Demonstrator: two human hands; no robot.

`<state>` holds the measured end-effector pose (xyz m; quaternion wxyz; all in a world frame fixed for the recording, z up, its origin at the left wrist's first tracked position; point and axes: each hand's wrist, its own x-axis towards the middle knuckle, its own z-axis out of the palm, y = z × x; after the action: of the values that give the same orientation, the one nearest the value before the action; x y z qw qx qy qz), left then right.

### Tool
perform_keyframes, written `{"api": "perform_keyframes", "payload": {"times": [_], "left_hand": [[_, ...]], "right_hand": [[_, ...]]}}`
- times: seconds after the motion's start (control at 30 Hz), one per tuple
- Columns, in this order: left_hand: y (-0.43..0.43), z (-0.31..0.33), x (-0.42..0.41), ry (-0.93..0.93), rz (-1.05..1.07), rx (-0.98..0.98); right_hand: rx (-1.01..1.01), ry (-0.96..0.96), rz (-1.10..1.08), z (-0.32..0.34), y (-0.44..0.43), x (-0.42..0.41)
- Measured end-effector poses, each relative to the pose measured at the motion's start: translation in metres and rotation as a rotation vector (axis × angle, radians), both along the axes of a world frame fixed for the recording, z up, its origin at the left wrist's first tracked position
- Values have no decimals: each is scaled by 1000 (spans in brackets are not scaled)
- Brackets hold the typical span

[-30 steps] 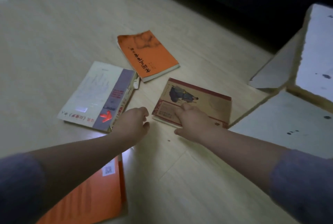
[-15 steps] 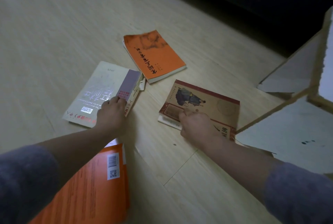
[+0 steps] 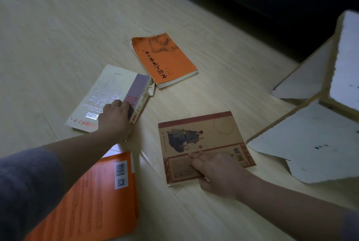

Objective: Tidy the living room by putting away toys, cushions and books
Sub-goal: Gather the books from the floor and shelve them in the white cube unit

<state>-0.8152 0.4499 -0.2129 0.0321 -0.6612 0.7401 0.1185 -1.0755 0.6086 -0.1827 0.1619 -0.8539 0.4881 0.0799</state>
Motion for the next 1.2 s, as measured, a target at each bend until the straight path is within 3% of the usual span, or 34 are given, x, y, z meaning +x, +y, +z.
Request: {"api": "perform_keyframes", "payload": {"times": [0.13, 0.43, 0.7, 0.87, 1.0, 1.2], "left_hand": [[1, 1, 8, 69, -6, -41], [-29, 10, 63, 46, 306, 55], [-35, -5, 80, 202, 388, 60], [-27, 1, 72, 281, 474, 30], [-22, -2, 75, 387, 581, 89], [-4, -4, 64, 342, 467, 149]], "right_hand": [[22, -20, -64, 16, -21, 10], [319, -481, -553, 13, -86, 91], [492, -684, -942, -4, -135, 157], [482, -807, -1099, -14, -148, 174], [580, -1041, -1271, -24, -142, 168], [588, -1002, -1148, -15, -133, 132]]}}
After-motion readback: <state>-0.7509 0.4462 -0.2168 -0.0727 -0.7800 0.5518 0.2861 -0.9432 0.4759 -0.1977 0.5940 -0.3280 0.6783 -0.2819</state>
